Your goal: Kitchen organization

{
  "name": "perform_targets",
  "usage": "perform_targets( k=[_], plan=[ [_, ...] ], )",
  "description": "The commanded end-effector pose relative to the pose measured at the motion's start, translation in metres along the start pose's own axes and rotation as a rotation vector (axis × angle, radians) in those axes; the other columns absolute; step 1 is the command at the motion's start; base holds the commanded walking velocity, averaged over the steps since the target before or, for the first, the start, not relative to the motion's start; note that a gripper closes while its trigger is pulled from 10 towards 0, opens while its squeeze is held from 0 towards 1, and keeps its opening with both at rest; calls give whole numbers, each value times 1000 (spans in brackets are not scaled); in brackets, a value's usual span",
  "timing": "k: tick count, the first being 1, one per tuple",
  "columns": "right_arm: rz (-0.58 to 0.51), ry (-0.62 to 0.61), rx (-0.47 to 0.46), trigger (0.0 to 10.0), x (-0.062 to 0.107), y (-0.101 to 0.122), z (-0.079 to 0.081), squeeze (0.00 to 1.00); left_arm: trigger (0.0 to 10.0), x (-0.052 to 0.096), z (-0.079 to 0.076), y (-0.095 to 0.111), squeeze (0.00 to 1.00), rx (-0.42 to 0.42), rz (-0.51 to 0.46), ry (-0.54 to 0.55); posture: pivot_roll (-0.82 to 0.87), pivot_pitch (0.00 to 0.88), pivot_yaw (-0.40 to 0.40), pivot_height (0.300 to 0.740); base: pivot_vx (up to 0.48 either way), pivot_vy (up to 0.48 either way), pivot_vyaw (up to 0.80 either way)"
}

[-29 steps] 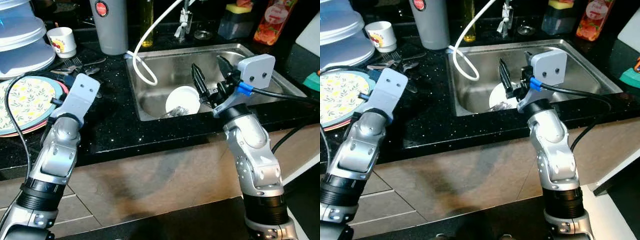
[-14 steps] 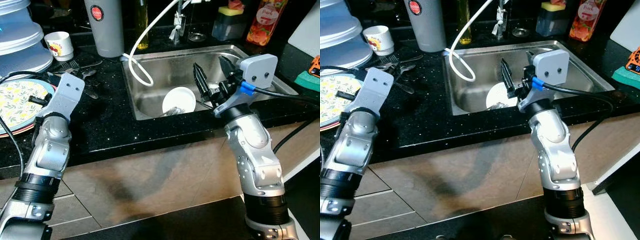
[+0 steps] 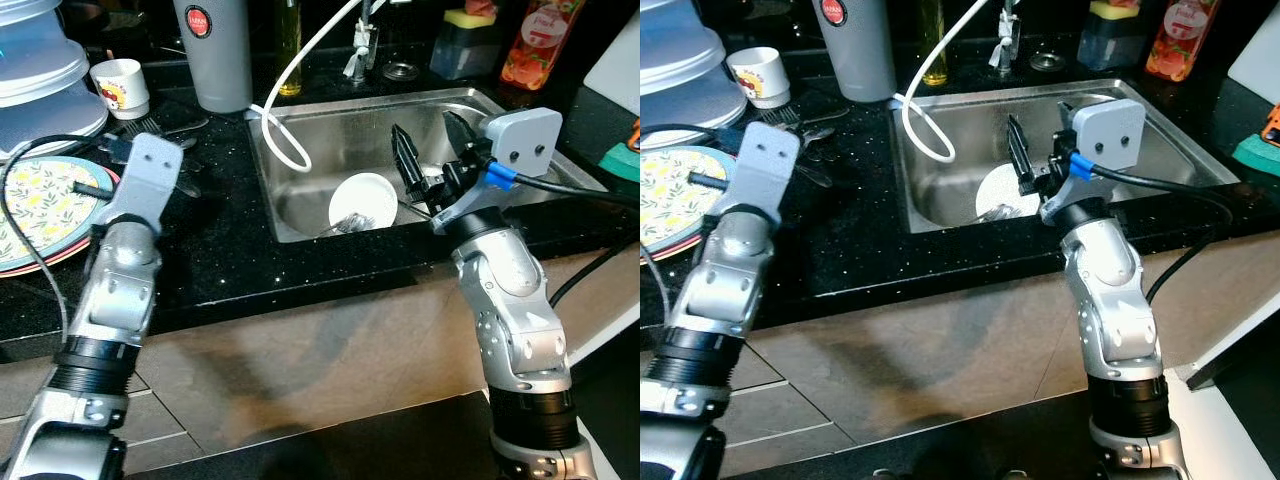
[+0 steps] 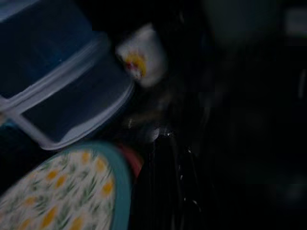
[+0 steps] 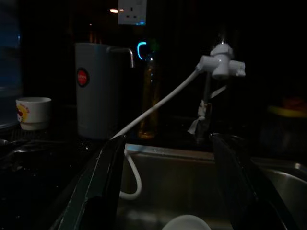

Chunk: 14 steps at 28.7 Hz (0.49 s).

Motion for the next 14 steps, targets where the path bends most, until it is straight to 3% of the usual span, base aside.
perform_targets(
  k=[1, 2, 3, 4, 5, 6, 7, 8, 9, 11, 14],
  plan=[
    [3, 1, 1, 10000, 1, 0, 0, 0, 10000, -3, 23, 3, 0, 108, 10, 83, 86, 105, 25, 740, 0, 0, 0],
    [3, 1, 1, 10000, 1, -1, 0, 0, 10000, -6, 34, 7, 0, 167, 10, 126, 87, 100, 21, 740, 0, 0, 0],
    [3, 1, 1, 10000, 1, -1, 0, 0, 10000, -6, 34, 7, 0, 167, 10, 126, 87, 100, 21, 740, 0, 0, 0],
    [2, 2, 1, 10000, 1, 0, 0, 0, 10000, -10, 50, 9, 0, 268, 30, 175, 87, 100, 21, 740, 0, 0, 0],
    [1, 3, 2, 10000, 0, 0, 0, 0, 10000, -15, 65, 10, 596, 373, 48, 220, 87, 100, 21, 740, 0, 0, 0],
    [1, 3, 2, 10000, 0, 0, 0, 0, 10000, -15, 65, 10, 596, 373, 48, 220, 87, 100, 21, 740, 0, 0, 0],
    [-1, 4, 3, 10000, 0, 0, 0, 0, 10000, -19, 81, 8, 596, 470, 73, 265, 93, 93, 17, 740, 0, 0, 0],
    [-5, 5, 5, 10000, -1, 1, 0, 0, 10000, -22, 96, 2, 1000, 583, 100, 317, 94, 89, 17, 740, 0, 0, 0],
    [-8, 6, 8, 10000, -2, 1, -1, 0, 10000, -22, 109, -8, 1000, 659, 126, 371, 94, 86, 19, 740, 0, 0, 0],
    [-12, 6, 12, 10000, -3, 2, -2, 0, 10000, -19, 121, -23, 1000, 734, 167, 446, 94, 86, 19, 740, 0, 0, 0],
    [-12, 3, 14, 10000, -4, 2, -4, 0, 10000, -10, 141, -45, 1000, 755, 208, 569, 95, 86, 11, 740, 0, 0, 0]
  ],
)
Point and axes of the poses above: a point about 5 cm out from each wrist's last joint towards the gripper, its own x axis pointing back from the gripper into the wrist, its own y axis along the axis of the wrist's last joint, z = x × y, the point moved 6 cm from there along -x, pointing out of the wrist towards the gripper, and after that the axes turned 4 degrees about x, right-handed, at the moved point
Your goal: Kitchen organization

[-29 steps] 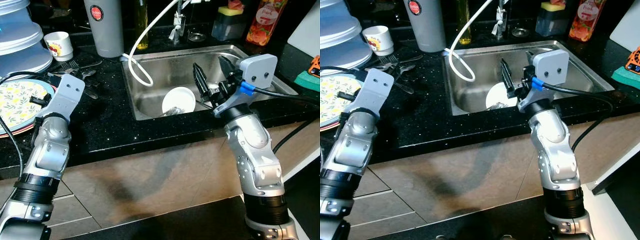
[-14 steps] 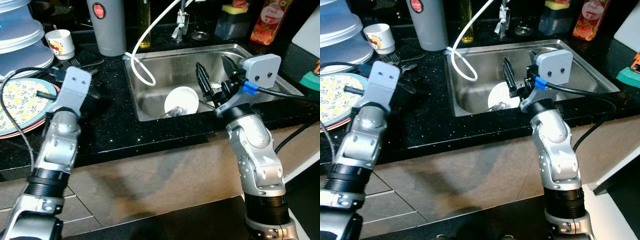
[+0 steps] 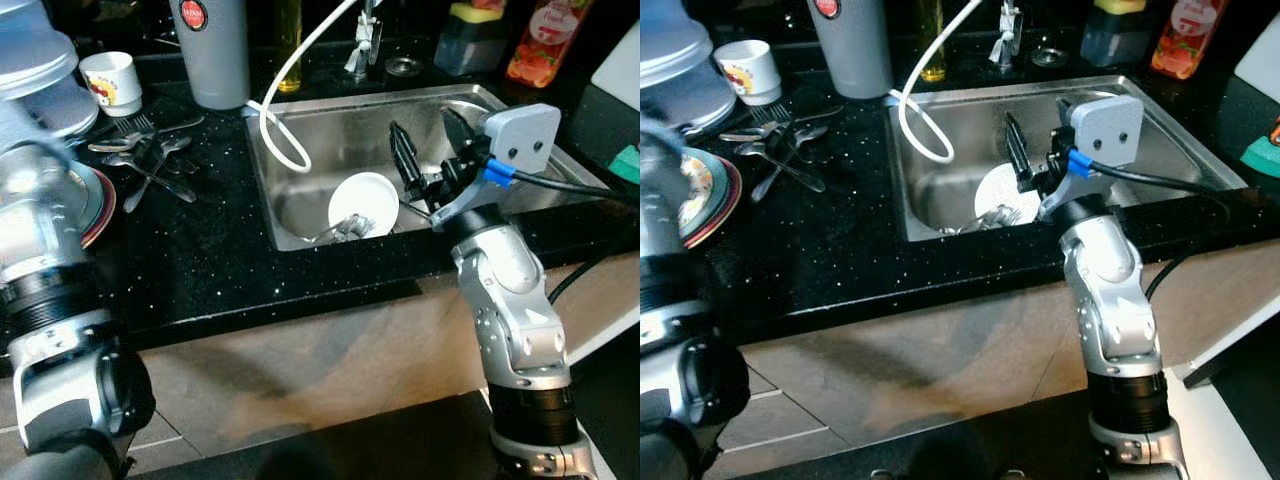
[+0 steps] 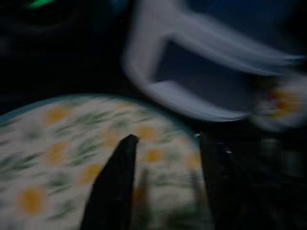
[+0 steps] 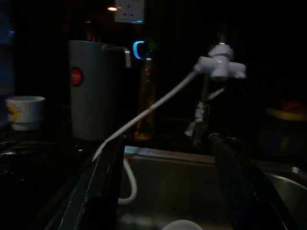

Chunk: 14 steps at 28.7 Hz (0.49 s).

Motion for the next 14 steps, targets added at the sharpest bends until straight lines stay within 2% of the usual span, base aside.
perform_targets(
  k=[1, 3, 4, 5, 6, 7, 8, 9, 10, 11, 12, 14],
  plan=[
    [-4, 3, 4, 10000, -1, 0, -1, 0, 10000, -6, 21, 2, 1000, 6, -11, 83, 95, 86, 11, 740, 0, 0, 0],
    [-1, 5, 6, 10000, -1, -1, -1, 0, 10000, -7, 14, 4, 1000, -39, -18, 30, 97, 89, 7, 740, 0, 0, 0],
    [1, 6, 7, 10000, -1, -1, -1, 0, 10000, 5, -22, 10, 0, -218, -108, -148, 98, 90, 5, 740, 0, 0, 0],
    [1, 4, 6, 10000, -1, -1, -1, 0, 10000, 22, -53, 7, 0, -307, -166, -327, 99, 91, 5, 740, 0, 0, 0],
    [2, 2, 6, 10000, -1, -2, -1, 0, 10000, 36, -74, 1, 0, -361, -196, -454, 99, 91, 5, 740, 0, 0, 0],
    [5, -28, 3, 10000, -1, -3, -4, 0, 10000, 65, -103, -10, 0, -437, -250, -664, 98, 94, 4, 740, 0, 0, 0],
    [8, -49, 2, 10000, -1, -3, -6, 0, 10000, 79, -113, -16, 0, -469, -275, -744, 98, 94, 4, 740, 0, 0, 0],
    [8, -49, 2, 10000, -1, -3, -6, 0, 10000, 79, -113, -16, 0, -469, -275, -744, 98, 94, 4, 740, 0, 0, 0],
    [10, -90, 19, 10000, 0, -4, -11, 0, 10000, 105, -127, -24, 0, -470, -292, -890, 96, 94, 4, 740, 0, 0, 0],
    [15, -150, 39, 10000, 1, -6, -18, 0, 10000, 131, -137, -34, 0, -431, -251, -1025, 94, 96, 7, 740, 0, 0, 0],
    [15, -150, 39, 10000, 1, -6, -18, 0, 10000, 131, -137, -34, 0, -431, -251, -1025, 94, 96, 7, 740, 0, 0, 0],
    [14, -233, 66, 10000, 4, -6, -30, 0, 10000, 160, -145, -42, 0, -372, -206, -1162, 91, 96, 13, 740, 0, 0, 0]
  ],
)
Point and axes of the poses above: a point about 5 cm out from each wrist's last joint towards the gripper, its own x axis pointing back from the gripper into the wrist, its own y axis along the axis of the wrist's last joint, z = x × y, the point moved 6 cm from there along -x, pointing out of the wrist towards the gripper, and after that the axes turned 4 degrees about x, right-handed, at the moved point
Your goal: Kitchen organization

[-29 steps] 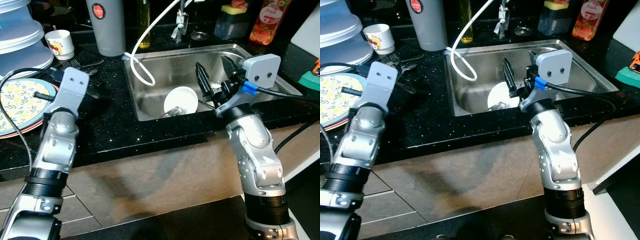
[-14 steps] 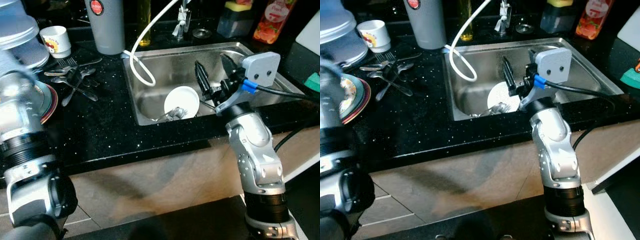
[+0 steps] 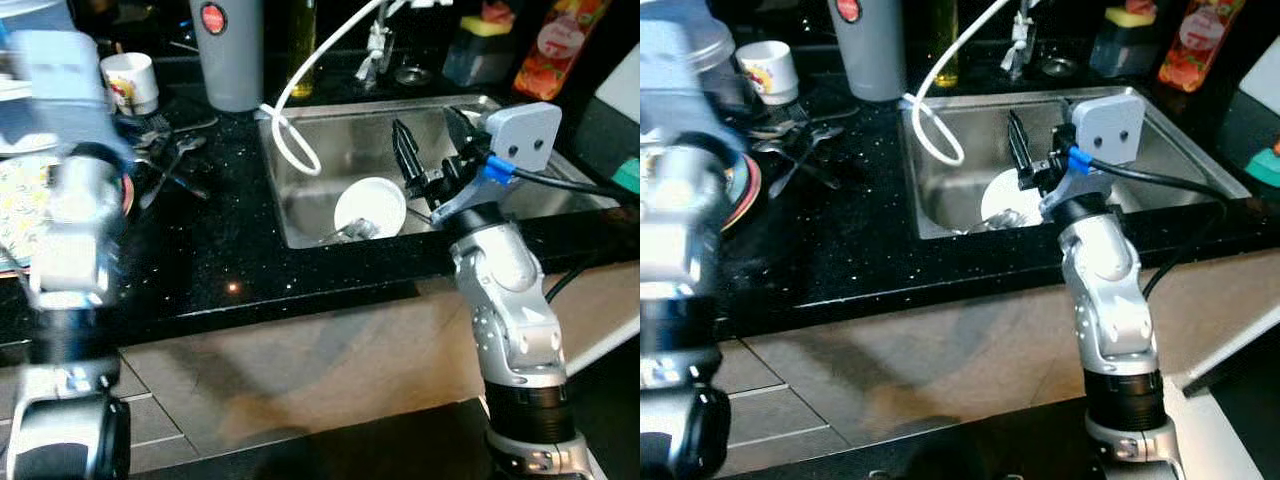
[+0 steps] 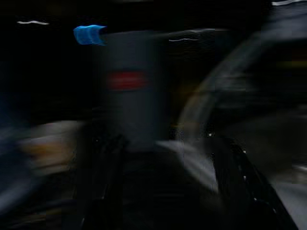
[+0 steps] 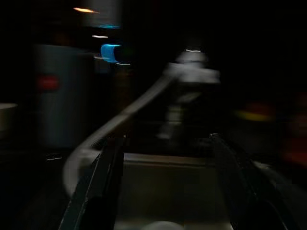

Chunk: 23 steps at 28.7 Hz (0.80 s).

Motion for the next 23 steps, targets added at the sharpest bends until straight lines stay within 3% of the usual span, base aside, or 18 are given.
perform_targets(
  k=[1, 3, 5, 7, 10, 11, 13, 14, 16, 17, 18, 21, 23],
  plan=[
    [-4, -86, 41, 10000, 3, -2, -15, 0, 10000, 5, -20, 9, 0, 34, -23, -103, 91, 96, 13, 740, 0, 0, 0],
    [-12, -106, 70, 10000, 4, 0, -18, 0, 10000, 8, -28, 10, 0, 49, -28, -134, 91, 96, 13, 740, 0, 0, 0],
    [-5, -126, 89, 10000, 8, -2, -22, 0, 10000, 19, -51, 9, 0, 158, 0, -229, 91, 100, 13, 740, 0, 0, 0],
    [-3, -128, 106, 10000, 11, -2, -23, 0, 10000, 25, -61, 6, 0, 253, 30, -275, 88, 101, 17, 740, 0, 0, 0],
    [-6, -115, 126, 10000, 13, -1, -20, 0, 10000, 30, -66, 2, 0, 320, 63, -303, 83, 100, 20, 740, 0, 0, 0],
    [-13, -77, 150, 10000, 16, 0, -15, 0, 10000, 36, -67, -12, 0, 335, 144, -324, 83, 100, 20, 740, 0, 0, 0],
    [-5, -62, 145, 10000, 18, -1, -13, 0, 10000, 34, -45, -30, 0, 239, 221, -186, 79, 102, 24, 740, 0, 0, 0],
    [-5, -62, 145, 10000, 18, -1, -13, 0, 10000, 34, -45, -30, 0, 239, 221, -186, 79, 102, 24, 740, 0, 0, 0],
    [-1, -67, 148, 10000, 20, -3, -15, 0, 10000, 35, -21, -33, 0, 123, 208, -38, 80, 102, 28, 740, 0, 0, 0],
    [-1, -67, 148, 10000, 20, -3, -15, 0, 10000, 35, -21, -33, 0, 123, 208, -38, 80, 102, 28, 740, 0, 0, 0],
    [1, -72, 153, 10000, 20, -4, -16, 0, 10000, 39, -8, -31, 0, 18, 185, 41, 84, 103, 30, 740, 0, 0, 0],
    [5, -79, 159, 10000, 20, -6, -19, 0, 10000, 48, 1, -37, 0, -35, 202, 104, 88, 103, 27, 740, 0, 0, 0],
    [3, -72, 157, 10000, 19, -6, -17, 0, 10000, 58, 16, -52, 0, -24, 286, 211, 84, 99, 26, 740, 0, 0, 0]
  ],
)
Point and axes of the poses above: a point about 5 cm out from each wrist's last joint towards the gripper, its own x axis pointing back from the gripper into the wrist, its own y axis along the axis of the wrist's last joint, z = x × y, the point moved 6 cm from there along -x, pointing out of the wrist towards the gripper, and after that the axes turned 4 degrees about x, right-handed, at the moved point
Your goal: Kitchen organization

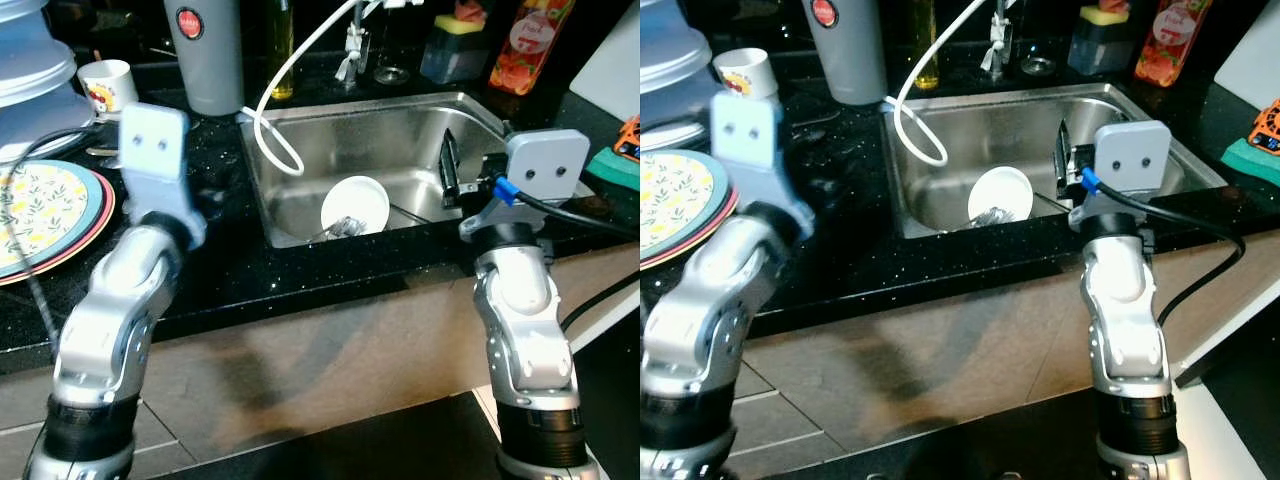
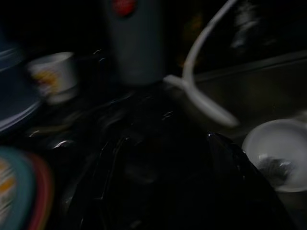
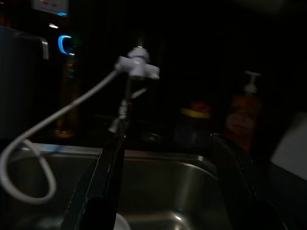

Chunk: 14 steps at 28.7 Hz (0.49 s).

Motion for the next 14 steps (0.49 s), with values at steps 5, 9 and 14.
perform_targets(
  k=[5, 9, 14],
  plan=[
    [6, 38, -4, 10000, 1, -3, 8, 0, 10000, 6, 19, -34, 0, 1, 189, 145, 92, 98, 14, 740, 0, 0, 0],
    [1, 45, -11, 10000, -1, -2, 10, 0, 10000, -12, 10, -42, 0, 58, 229, 120, 90, 95, 10, 740, 0, 0, 0],
    [-44, 62, -23, 10000, -9, 11, 15, 0, 10000, -57, 12, -34, 0, 88, 233, 170, 80, 90, 8, 740, 0, 0, 0]
  ],
)
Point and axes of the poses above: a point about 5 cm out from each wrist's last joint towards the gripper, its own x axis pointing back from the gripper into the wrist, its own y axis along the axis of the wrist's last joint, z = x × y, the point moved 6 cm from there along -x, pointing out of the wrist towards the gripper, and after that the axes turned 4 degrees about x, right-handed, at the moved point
